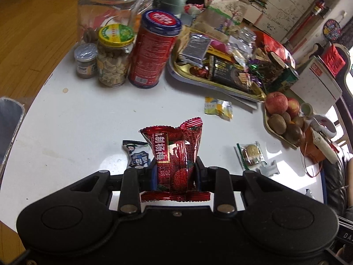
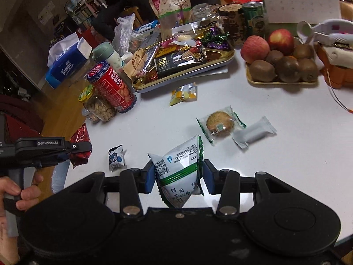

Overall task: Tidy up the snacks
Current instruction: 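Carry the red bag and green-and-white candy over the gold tray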

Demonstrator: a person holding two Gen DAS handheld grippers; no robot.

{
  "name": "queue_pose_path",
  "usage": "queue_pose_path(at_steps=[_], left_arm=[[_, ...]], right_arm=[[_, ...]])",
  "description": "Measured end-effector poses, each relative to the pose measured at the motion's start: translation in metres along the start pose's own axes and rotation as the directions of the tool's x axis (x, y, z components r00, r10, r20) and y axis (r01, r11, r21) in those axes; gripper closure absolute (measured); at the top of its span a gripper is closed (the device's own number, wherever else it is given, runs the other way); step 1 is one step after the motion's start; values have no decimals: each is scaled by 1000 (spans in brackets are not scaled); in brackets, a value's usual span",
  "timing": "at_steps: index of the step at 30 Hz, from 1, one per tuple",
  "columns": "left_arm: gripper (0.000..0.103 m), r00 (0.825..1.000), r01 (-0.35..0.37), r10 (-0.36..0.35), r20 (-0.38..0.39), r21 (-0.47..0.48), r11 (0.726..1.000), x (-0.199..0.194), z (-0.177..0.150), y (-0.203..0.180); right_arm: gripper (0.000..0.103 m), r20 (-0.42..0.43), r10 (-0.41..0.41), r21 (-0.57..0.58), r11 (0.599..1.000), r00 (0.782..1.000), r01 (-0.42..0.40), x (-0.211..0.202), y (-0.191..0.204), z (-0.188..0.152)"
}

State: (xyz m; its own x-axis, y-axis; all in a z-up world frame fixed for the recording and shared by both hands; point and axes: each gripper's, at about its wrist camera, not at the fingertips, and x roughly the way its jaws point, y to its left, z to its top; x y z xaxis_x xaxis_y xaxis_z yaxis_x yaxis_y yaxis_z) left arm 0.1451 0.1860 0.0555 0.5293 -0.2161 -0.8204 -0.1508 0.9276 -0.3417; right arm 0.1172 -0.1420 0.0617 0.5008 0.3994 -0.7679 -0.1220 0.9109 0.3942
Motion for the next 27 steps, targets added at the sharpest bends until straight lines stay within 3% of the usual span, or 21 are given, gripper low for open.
queue_pose_path(at_steps=[3, 11, 17, 23, 27], left_arm=[[65, 1000, 2, -3, 10, 95, 996, -9, -29, -32], [65, 993, 67, -34, -115, 292, 954, -3, -141, -108], [65, 987, 62, -28, -156, 217, 974, 2, -182, -112], [65, 989, 5, 23, -148, 189, 982, 12, -208, -113], [65, 992, -65, 87, -96, 211, 975, 13, -213, -115]], right_arm=[[57, 22, 13, 36, 999, 1000, -14, -24, -12, -28], [57, 47, 11, 105, 994, 999, -16, -42, -38, -89], [56, 98, -26, 70, 997, 995, 19, -63, -33, -100], [56, 31, -44, 82, 996, 999, 41, -55, -33, -126], [56, 12, -101, 34, 994, 995, 101, -49, -28, -137]])
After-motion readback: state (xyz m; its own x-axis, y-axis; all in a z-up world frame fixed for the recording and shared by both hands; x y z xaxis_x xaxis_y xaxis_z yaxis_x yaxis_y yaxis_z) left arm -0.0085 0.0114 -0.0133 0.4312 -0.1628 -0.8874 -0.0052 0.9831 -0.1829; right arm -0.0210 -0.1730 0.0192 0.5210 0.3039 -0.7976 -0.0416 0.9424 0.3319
